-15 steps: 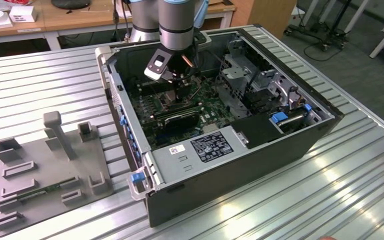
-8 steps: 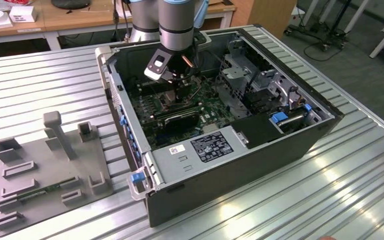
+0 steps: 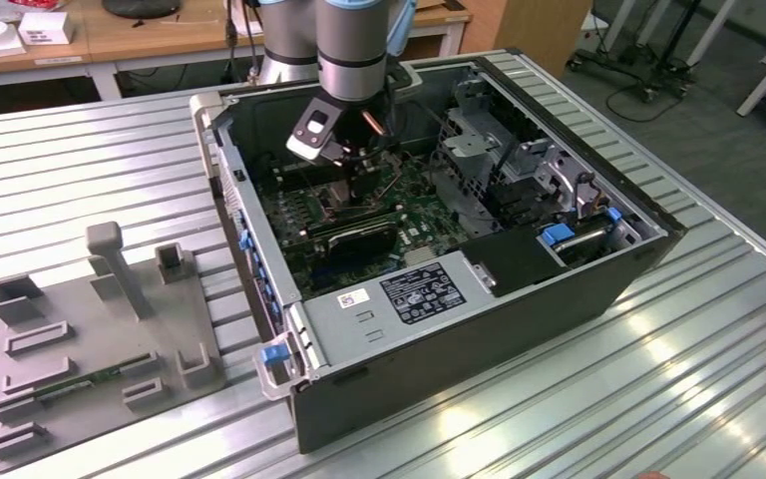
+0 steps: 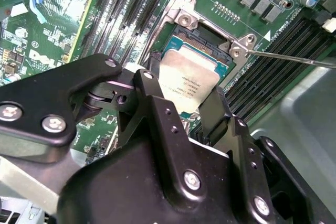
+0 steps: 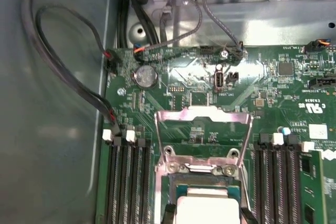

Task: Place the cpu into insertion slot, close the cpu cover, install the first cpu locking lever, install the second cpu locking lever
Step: 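Place the cpu into insertion slot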

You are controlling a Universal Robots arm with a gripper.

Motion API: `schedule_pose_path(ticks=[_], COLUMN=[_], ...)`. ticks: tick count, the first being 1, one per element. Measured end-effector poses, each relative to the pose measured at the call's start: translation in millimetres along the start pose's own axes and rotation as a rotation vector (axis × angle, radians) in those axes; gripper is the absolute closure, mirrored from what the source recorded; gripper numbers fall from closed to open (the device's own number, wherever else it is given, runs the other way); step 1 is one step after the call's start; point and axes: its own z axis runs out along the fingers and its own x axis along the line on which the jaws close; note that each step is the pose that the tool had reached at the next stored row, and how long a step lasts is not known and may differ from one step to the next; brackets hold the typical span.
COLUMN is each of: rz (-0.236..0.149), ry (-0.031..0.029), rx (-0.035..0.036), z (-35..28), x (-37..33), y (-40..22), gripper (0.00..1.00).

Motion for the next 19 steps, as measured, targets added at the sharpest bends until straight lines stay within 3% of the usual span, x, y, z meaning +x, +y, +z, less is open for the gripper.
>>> schedule_pose_path(ticks=[14,15,16,19], rz=[0.014,0.014,0.014,0.014], ry=[0.0007,0.0007,0.0011,0.0007], rx=[-0.0003,0.0009,0.0065,0.0082], z=[1.6,1.7,1.8,1.7], x=[-0.1,-0.1,0.0,-0.1], y=[-0.1,-0.1,0.1,0.0], gripper=[0.46,0.46,0.46,0.46])
